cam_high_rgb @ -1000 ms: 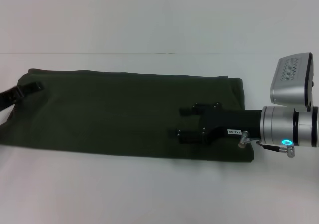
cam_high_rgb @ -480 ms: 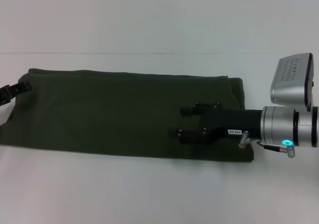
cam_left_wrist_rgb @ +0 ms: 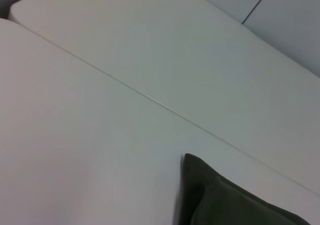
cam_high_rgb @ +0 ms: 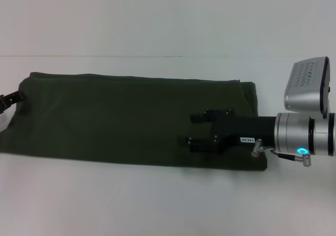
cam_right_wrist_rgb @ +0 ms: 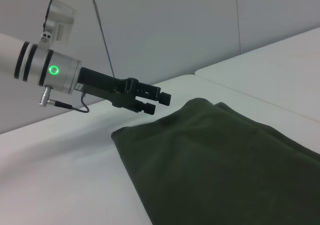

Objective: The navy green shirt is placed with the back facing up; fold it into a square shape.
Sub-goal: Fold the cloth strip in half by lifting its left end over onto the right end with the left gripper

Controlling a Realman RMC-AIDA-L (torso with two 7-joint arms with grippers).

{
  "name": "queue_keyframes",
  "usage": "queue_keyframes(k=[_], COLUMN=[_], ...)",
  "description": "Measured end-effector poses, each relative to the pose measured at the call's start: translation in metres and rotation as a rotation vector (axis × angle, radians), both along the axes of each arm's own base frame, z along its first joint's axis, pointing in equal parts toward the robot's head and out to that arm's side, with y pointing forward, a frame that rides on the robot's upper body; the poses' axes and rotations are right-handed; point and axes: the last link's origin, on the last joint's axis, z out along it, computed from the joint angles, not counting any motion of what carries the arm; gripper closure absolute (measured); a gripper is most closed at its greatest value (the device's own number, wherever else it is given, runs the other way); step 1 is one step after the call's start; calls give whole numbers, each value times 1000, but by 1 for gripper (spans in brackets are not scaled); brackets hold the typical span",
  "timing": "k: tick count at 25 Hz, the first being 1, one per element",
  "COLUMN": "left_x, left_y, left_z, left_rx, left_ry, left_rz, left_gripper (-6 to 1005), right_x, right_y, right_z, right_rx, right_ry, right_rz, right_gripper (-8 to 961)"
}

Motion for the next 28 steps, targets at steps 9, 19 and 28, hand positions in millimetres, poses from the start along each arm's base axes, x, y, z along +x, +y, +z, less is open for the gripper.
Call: queue_keyframes(k=[9, 19, 28], left_x=[-2, -3, -2], left_y=[-2, -3, -3], left_z=[-5, -11, -13], left_rx=[-7, -15, -18], left_ry=[8, 21, 24], left_rz=[9, 9, 6], left_gripper=[140, 140, 140], right_x=[0, 0, 0], right_y=[0, 0, 0], right_z=[0, 0, 0], right_rx=[1, 0, 0], right_ry=[0, 1, 0], right_rz=[1, 0, 1], right_gripper=[166, 166, 166])
